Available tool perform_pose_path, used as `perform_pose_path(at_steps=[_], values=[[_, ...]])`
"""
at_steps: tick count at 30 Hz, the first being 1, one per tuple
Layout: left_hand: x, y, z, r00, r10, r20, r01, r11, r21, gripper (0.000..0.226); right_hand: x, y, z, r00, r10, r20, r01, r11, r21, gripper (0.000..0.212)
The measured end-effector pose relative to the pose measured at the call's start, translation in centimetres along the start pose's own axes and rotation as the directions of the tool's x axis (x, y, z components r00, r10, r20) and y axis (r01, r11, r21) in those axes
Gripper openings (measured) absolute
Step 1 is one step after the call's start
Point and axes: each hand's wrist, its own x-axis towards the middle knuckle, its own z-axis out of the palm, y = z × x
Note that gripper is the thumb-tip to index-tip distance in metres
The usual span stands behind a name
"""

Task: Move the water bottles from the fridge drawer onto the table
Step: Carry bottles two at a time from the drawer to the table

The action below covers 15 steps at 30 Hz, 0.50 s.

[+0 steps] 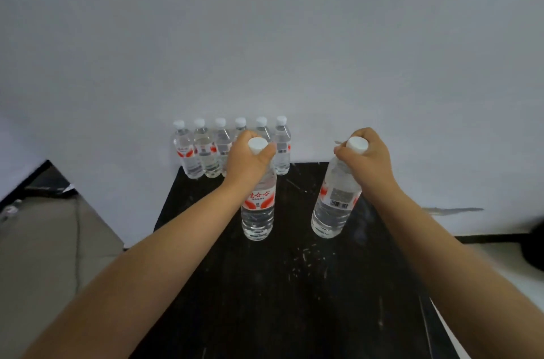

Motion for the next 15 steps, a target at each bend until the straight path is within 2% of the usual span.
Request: perform_pose_path(at_steps=[5,15], values=[[7.5,-1.8,3.0,0.993,0.019,0.120,-0.020,1.000,0.001,0.016,6.0,2.2,2.4,0.995,0.060,-0.084,-0.066,0.995,-0.080,0.020],[17.9,-3.6,13.4,0.974,0.018,0.225,-0.013,1.000,-0.025,0.018,18.1,8.2,3.3,0.990,0.107,-0.091,-0.121,0.979,-0.166,0.019]])
